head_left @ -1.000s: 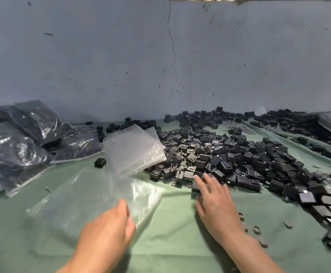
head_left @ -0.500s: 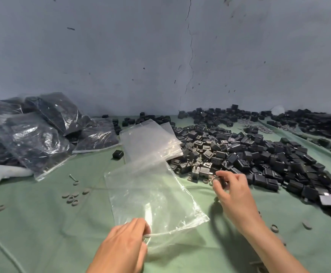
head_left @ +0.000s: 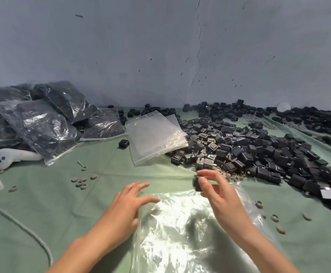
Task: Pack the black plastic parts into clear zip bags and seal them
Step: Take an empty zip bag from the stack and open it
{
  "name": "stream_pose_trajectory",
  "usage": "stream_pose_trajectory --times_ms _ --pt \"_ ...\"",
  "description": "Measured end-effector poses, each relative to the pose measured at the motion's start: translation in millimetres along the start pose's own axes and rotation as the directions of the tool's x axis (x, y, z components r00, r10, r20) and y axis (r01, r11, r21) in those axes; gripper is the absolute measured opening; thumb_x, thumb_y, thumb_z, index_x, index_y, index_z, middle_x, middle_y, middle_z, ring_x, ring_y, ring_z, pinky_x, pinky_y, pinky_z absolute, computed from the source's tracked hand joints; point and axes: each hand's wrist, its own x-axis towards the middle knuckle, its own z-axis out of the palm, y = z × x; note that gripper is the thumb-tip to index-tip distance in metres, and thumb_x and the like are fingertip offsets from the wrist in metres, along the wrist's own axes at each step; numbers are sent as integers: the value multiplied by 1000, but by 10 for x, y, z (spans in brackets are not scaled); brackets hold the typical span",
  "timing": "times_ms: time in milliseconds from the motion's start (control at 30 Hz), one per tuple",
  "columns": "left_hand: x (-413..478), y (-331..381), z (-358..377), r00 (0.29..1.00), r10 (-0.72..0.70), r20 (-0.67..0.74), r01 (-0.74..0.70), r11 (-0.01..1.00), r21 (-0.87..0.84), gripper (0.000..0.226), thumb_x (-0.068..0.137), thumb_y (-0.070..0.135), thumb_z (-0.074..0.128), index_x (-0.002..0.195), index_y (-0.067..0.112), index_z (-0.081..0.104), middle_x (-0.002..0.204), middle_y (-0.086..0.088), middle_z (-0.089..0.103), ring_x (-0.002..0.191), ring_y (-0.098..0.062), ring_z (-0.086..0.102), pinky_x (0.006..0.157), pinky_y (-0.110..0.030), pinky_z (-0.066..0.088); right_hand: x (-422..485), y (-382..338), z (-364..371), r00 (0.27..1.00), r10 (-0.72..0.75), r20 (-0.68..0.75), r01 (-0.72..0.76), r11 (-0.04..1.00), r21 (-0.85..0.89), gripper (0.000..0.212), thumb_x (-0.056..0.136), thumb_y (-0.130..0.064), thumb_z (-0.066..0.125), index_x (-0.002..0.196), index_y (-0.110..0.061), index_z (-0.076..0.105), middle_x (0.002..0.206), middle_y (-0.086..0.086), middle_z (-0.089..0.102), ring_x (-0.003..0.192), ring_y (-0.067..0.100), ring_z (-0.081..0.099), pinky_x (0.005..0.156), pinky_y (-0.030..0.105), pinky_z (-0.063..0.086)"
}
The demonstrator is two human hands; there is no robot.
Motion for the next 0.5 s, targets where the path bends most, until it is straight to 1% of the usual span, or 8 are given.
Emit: stream_pose_trajectory --times_ms 67,100,167,233,267,333,433,500 --pt "30 41 -89 995 -57 -86 43 987 -157 75 79 -14 43 120 48 56 144 24 37 140 0 23 120 -23 14 -29 11 61 999 38 6 -38 997 65 26 88 -38 59 111 -27 66 104 -13 72 94 5 70 79 22 56" --pt "15 85 -132 981 -86 -174 43 970 -238 70 80 -12 43 116 46 57 136 27 45 134 4 32 116 -19 21 -38 6 83 999 49 8 -50 993 111 26 87 -36 62 111 -28 67 107 -11 72 94 6 71 80 23 57" --pt "-47 208 -145 956 -111 -272 -6 918 -397 40 91 13 47 112 44 60 117 31 58 119 6 49 97 -10 36 -60 -9 141 998 47 46 -55 979 198 26 85 -32 68 111 -32 67 110 -9 71 96 11 72 81 23 57" --pt "-103 378 -89 982 -131 -138 14 774 -633 26 93 41 51 115 46 61 115 25 63 106 -1 62 85 -15 47 -99 -39 256 990 7 138 -44 964 263 29 85 -27 72 112 -36 66 111 -12 70 98 16 73 80 21 56" --pt "-114 456 -54 992 -120 -44 49 675 -736 27 91 46 54 117 47 60 116 21 64 100 -6 66 81 -20 51 -119 -47 321 984 -14 180 -41 954 296 32 86 -23 72 114 -35 64 111 -11 70 99 18 73 79 21 55" --pt "-99 515 0 991 -132 19 90 556 -826 30 91 45 62 120 42 61 115 13 66 92 -11 69 76 -27 54 -144 -40 431 974 -42 225 -39 938 345 35 89 -15 71 121 -26 60 111 -9 69 101 20 73 80 22 55" --pt "-95 461 -23 977 -207 53 152 499 -853 40 82 35 67 121 30 61 110 8 70 87 -14 69 74 -28 56 -165 -15 517 966 -58 253 -11 964 264 37 92 -14 69 126 -21 57 117 -8 70 112 16 69 90 27 55" --pt "-127 355 -70 965 -254 70 198 522 -830 38 79 35 72 116 28 63 111 6 70 89 -14 70 73 -27 56 -182 22 537 958 -83 276 69 996 62 45 93 -26 69 134 -34 52 127 -12 66 123 6 60 104 26 48"
